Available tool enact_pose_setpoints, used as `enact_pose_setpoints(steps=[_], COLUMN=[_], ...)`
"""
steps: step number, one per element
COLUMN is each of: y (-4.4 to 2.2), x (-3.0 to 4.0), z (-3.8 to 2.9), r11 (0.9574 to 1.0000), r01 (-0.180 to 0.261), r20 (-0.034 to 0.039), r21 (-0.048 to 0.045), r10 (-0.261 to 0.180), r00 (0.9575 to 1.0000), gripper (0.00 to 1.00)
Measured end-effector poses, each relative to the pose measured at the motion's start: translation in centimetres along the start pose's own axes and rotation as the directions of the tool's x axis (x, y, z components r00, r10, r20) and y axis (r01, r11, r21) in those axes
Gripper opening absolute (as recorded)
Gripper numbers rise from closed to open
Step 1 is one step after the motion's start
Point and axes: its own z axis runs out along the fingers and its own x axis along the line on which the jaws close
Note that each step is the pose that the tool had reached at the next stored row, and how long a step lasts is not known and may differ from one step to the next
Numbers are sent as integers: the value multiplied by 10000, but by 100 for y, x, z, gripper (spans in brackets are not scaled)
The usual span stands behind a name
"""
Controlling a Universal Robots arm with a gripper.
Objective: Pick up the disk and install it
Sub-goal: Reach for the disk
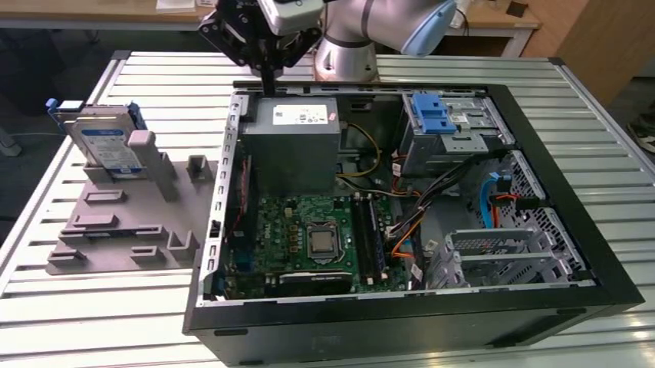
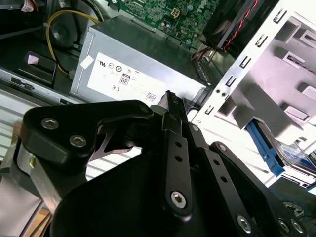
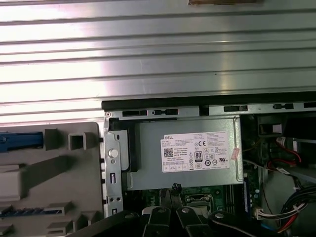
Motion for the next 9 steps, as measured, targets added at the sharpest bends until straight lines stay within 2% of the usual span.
enact_pose_setpoints(steps=[9], y=[27], x=[35], z=[4], r11=[10000], r01=[0], r20=[0], r21=[-1], r10=[0], r00=[10000], gripper=[11])
